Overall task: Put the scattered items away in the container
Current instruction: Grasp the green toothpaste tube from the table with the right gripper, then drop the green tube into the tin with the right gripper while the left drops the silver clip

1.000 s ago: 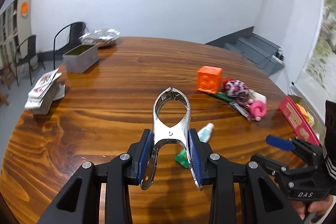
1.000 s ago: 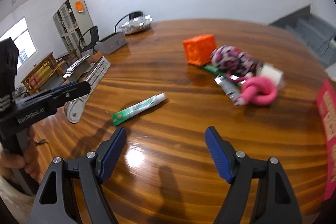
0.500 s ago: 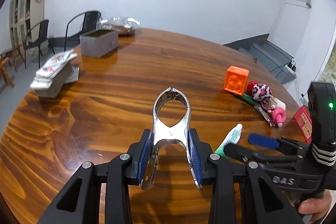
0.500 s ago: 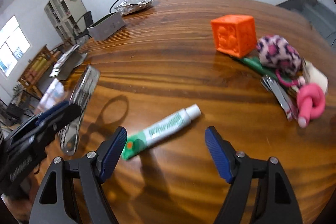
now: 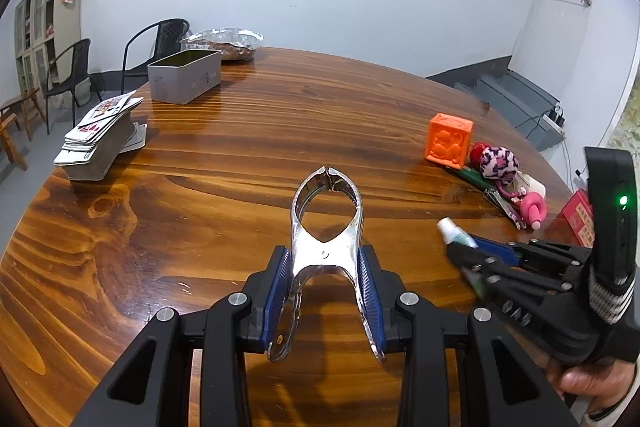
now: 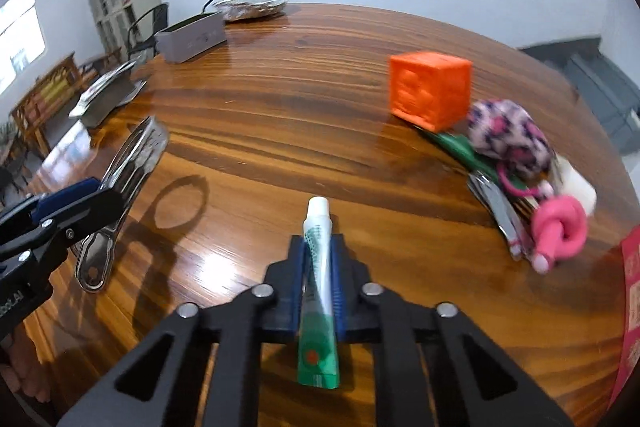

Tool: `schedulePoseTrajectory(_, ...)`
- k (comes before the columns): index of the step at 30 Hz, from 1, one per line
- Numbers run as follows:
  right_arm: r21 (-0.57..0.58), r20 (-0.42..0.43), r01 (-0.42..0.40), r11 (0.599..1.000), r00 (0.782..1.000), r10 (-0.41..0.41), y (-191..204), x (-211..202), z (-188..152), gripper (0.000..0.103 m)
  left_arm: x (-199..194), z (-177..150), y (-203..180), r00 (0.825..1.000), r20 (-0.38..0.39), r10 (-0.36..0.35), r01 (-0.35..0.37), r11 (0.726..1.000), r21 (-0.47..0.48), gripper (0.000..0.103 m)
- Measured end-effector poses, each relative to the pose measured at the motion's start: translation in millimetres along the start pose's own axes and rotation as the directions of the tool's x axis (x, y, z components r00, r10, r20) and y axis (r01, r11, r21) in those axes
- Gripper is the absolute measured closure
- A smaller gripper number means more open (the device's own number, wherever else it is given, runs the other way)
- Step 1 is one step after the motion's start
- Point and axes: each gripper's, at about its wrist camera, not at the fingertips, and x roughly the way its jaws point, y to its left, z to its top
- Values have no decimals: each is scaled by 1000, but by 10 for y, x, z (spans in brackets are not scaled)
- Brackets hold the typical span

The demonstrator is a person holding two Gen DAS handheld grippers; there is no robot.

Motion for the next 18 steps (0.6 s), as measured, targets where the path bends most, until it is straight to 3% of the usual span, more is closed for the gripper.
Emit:
schedulePoseTrajectory(8,128,67,-92,987,994,84,-351,-316,-188,94,26,-28,-114,1000,-1,3,-3,999,38,66)
schedulePoseTrajectory(12,137,129,-106,985,988,89,-406,-520,-246,94,32,-28,-131,1000,-4,14,-14,1000,26,66)
schedulePoseTrajectory(18,155,155,-98,983,985,74,-510,-654,-357,94,20,-61,-385,1000,-7,2,-2,999,44,66)
